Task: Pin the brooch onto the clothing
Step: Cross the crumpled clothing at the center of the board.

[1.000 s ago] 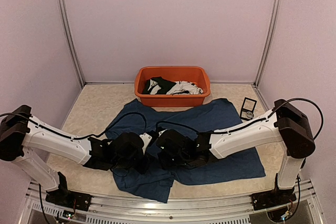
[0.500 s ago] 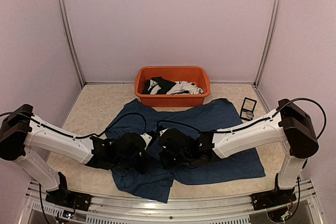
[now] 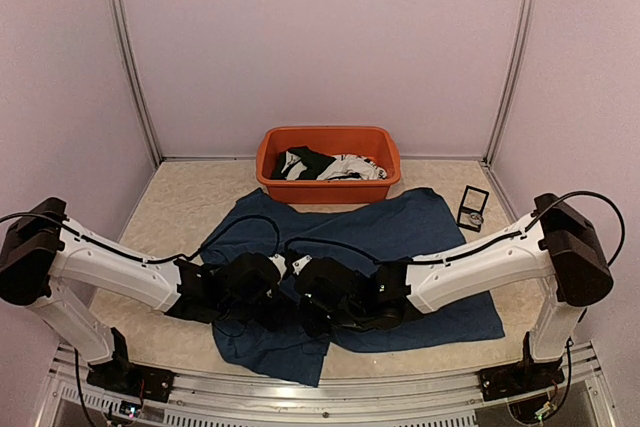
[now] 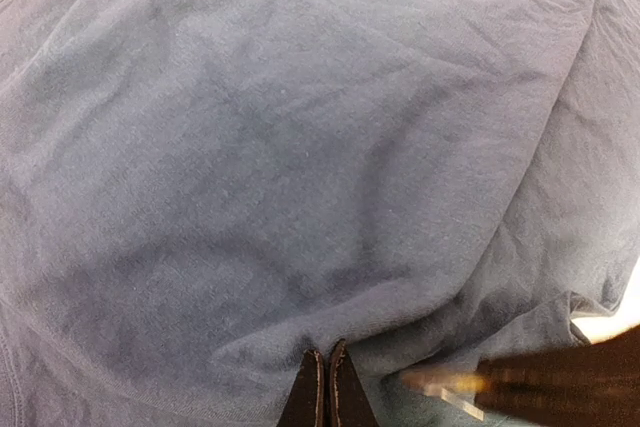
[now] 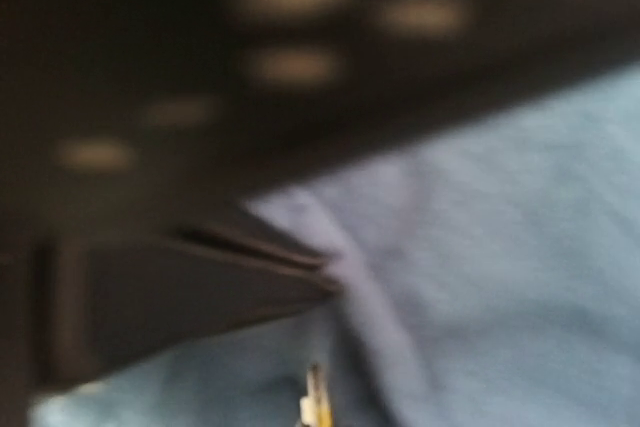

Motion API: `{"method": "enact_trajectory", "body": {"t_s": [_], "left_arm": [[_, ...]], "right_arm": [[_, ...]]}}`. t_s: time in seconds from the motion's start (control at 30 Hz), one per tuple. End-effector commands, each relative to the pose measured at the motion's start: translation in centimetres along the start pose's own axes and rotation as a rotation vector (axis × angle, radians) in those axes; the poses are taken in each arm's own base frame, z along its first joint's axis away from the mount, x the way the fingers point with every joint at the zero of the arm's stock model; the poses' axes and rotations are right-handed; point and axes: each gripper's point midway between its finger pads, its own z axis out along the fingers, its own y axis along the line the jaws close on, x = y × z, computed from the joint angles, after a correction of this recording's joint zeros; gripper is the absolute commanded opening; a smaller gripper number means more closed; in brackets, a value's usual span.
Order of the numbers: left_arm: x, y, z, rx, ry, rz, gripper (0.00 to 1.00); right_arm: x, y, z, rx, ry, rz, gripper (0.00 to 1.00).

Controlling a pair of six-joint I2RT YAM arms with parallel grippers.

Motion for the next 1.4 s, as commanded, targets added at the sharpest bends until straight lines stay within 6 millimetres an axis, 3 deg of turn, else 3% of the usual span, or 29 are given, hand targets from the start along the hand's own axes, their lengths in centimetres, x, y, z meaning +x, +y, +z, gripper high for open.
{"method": "enact_trajectory", "body": {"t_s": [0.0, 0.3, 0.57, 1.37], "left_arm": [[-1.1, -0.8, -0.2, 0.016, -0.038, 0.005, 0.0], [-1.3, -1.3, -1.0, 0.035, -0.075, 0.016, 0.0], [-1.6, -2.3, -1.4, 0.069, -0.11, 0.04, 0.0], [-1.4, -2.5, -1.3, 0.071, -0.121, 0.05, 0.0]], "right_arm": [[-0.8, -2.0, -0.4, 0.125, -0.03, 0.058, 0.0], [-1.8, -3.0, -1.2, 0.151, -0.099, 0.194, 0.0], [-2.3, -3.5, -0.3, 0.206, -0.127, 0.23, 0.0], [-1.9, -2.2, 1.5, 0.168, -0.106, 0.234, 0.0]]}}
